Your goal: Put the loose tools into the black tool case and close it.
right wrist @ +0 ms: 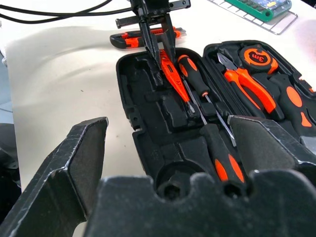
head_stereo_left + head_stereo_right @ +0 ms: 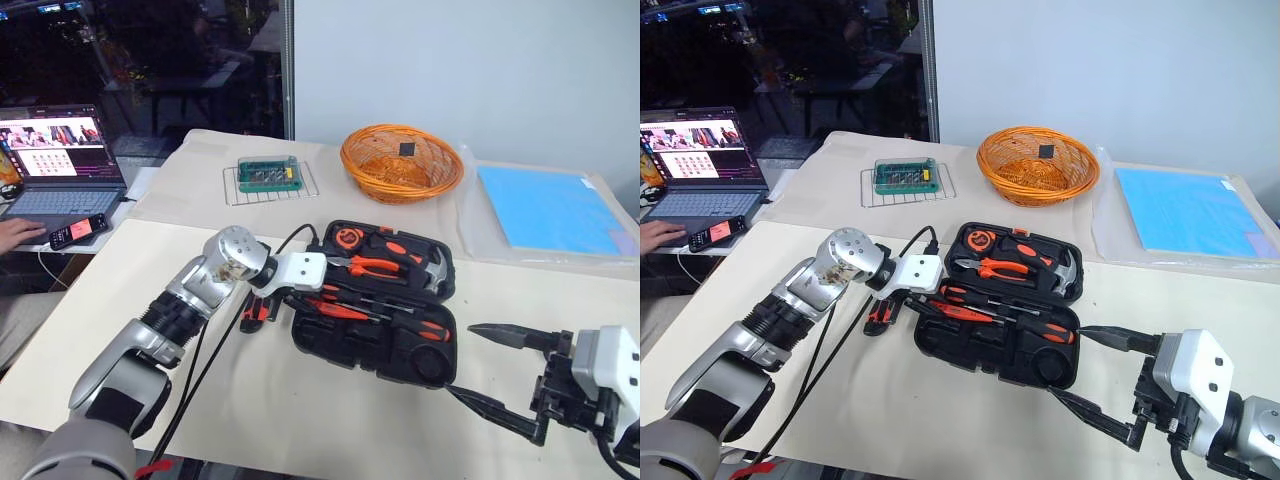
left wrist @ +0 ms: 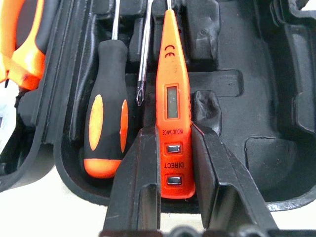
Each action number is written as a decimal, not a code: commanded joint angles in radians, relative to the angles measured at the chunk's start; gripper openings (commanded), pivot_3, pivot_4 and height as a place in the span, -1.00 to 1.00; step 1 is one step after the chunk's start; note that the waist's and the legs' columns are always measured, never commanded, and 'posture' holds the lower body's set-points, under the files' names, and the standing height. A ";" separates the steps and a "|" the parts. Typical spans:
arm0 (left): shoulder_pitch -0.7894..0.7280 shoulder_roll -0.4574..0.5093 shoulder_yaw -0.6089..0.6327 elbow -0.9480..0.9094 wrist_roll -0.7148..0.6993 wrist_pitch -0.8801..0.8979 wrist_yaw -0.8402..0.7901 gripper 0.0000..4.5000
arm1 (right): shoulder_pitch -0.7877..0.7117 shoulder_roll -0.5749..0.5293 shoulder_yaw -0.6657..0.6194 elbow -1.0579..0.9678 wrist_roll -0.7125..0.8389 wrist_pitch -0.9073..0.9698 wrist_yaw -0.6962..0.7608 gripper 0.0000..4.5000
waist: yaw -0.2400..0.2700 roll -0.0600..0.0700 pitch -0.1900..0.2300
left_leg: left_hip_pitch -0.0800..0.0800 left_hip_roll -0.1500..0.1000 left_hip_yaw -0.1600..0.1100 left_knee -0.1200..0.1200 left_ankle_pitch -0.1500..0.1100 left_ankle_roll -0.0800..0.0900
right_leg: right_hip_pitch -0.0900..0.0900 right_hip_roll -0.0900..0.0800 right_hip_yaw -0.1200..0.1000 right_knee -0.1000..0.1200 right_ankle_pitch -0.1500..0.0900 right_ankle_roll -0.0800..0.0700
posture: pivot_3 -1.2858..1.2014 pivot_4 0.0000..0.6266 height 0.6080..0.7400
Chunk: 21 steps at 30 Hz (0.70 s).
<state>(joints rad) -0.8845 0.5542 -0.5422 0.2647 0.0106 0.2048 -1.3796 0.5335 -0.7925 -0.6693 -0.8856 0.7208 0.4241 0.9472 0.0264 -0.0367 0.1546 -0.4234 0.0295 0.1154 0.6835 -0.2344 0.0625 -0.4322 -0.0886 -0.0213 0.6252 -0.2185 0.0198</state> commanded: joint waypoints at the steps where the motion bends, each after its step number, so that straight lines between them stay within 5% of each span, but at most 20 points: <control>1: -0.010 -0.020 -0.017 -0.029 0.023 0.026 -0.028 -0.80 | 0.003 0.003 -0.022 -0.026 0.003 -0.012 -0.012 1.00 | 0.000 0.000 0.000 | 0.000 0.000 0.000 0.000 0.000 0.000 | 0.000 0.000 0.000 0.000 0.000 0.000 | 0.03 -0.52 1.00; 21: 0.001 -0.003 -0.017 -0.018 0.113 0.067 -0.018 -0.80 | -0.008 -0.002 0.006 -0.020 -0.003 -0.012 -0.022 1.00 | -0.012 0.000 0.000 | 0.009 0.001 0.000 0.000 0.000 0.000 | 0.008 0.000 0.001 0.001 -0.001 0.002 | 0.03 -0.52 1.00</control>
<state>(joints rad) -0.8874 0.5309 -0.5470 0.2484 0.0820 0.2653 -1.3933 0.5303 -0.7924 -0.6573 -0.8947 0.7192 0.4241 0.9307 0.0146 -0.0362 0.1543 -0.4149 0.0302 0.1150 0.6840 -0.2344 0.0625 -0.4240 -0.0885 -0.0200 0.6259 -0.2195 0.0218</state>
